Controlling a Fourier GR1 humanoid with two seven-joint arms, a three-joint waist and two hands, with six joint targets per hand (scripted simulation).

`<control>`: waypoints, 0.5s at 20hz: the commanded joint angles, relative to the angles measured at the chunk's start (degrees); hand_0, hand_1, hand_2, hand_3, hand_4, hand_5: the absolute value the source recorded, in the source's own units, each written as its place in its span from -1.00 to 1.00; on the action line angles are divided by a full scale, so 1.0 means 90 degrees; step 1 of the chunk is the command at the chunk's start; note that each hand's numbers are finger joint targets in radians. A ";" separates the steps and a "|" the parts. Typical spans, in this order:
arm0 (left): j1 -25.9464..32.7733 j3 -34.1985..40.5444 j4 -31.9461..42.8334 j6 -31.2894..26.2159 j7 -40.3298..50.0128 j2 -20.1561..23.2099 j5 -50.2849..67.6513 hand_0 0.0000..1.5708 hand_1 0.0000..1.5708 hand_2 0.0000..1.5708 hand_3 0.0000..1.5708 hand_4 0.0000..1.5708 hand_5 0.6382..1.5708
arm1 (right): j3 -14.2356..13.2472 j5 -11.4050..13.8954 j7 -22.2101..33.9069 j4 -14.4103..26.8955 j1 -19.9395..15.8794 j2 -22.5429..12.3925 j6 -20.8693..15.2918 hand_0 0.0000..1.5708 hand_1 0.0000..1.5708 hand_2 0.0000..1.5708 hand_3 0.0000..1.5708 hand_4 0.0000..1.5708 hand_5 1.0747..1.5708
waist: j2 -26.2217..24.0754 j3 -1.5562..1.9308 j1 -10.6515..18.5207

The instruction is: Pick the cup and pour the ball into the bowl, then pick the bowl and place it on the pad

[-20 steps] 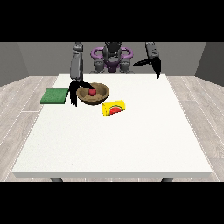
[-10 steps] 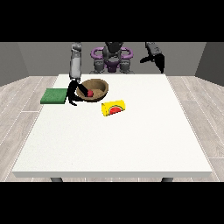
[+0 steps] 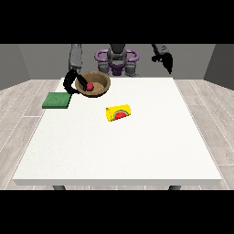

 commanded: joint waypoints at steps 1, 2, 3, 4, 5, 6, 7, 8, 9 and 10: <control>0.0208 0.0332 0.0667 0.0144 -0.0315 0.0134 -0.0011 -1.00 -1.00 -1.00 -1.00 0.28 0.65 | 0.0420 0.0305 0.1367 -0.0356 -0.0695 -0.0086 0.0213 1.00 1.00 1.00 0.11 0.02 0.97 | -0.0473 0.0030 -0.0707; 0.0299 0.0201 0.0412 -0.0007 0.0047 0.0171 0.0001 -1.00 -1.00 -1.00 -1.00 0.28 0.64 | 0.0297 0.0185 0.1501 -0.0300 -0.0596 -0.0305 0.0498 1.00 1.00 1.00 0.14 0.03 0.98 | -0.0743 0.0038 -0.0551; 0.0398 0.0476 0.0427 -0.0089 -0.0097 0.0357 0.0181 -1.00 -1.00 -1.00 -1.00 0.28 0.65 | 0.0202 0.0005 0.1152 -0.0472 -0.0280 -0.0461 0.0916 1.00 1.00 1.00 0.00 0.04 0.99 | -0.0673 0.0041 -0.0695; 0.0179 0.0542 0.0455 0.0054 0.0022 0.0398 0.0128 -1.00 -1.00 -1.00 -1.00 0.28 0.65 | 0.0175 -0.0042 0.1350 -0.0563 -0.0354 -0.0444 0.0958 1.00 1.00 1.00 -0.05 0.03 0.99 | -0.0604 0.0042 -0.0814; 0.0522 0.0333 0.0189 -0.0062 -0.0169 0.0215 0.0110 -1.00 -1.00 -1.00 -1.00 0.27 0.65 | -0.0065 -0.0158 0.1184 -0.0598 -0.0136 -0.0462 0.0695 1.00 1.00 1.00 -0.09 0.02 0.99 | -0.0425 0.0044 -0.0519; 0.0601 0.0540 0.0423 -0.0065 -0.0614 0.0329 0.0168 -1.00 -1.00 -1.00 -1.00 0.27 0.66 | -0.0130 -0.0278 0.1136 -0.0670 -0.0151 -0.0720 0.1079 1.00 1.00 1.00 -0.04 0.00 1.00 | -0.0322 0.0042 -0.0734; 0.0411 0.0262 -0.0024 -0.0160 0.0146 0.0314 0.0075 -1.00 -1.00 -1.00 -1.00 0.27 0.66 | -0.0198 -0.0233 0.1399 -0.0587 -0.0149 -0.0732 0.0890 1.00 1.00 1.00 -0.04 0.00 1.00 | -0.0387 0.0045 -0.0431; 0.0445 0.0360 0.0204 0.0105 -0.0100 0.0147 0.0044 -1.00 -1.00 -1.00 -1.00 0.28 0.67 | -0.0079 -0.0239 0.1325 -0.0975 0.0012 -0.0524 0.0955 1.00 1.00 1.00 -0.04 0.00 1.00 | -0.0379 0.0044 -0.0707; 0.0074 0.0404 -0.0027 0.0038 0.0121 0.0203 0.0156 -1.00 -1.00 -1.00 -1.00 0.29 0.69 | -0.0319 -0.0358 0.1007 -0.0795 -0.0101 -0.0898 0.1182 1.00 1.00 1.00 -0.04 0.00 1.00 | -0.0012 0.0046 -0.0526; 0.0304 0.0486 0.0169 0.0028 -0.0366 0.0314 0.0073 -1.00 -1.00 -1.00 -1.00 0.30 0.70 | -0.0345 -0.0365 0.0790 -0.0870 0.0072 -0.0888 0.1130 1.00 1.00 1.00 -0.04 0.00 1.00 | 0.0129 0.0045 -0.0593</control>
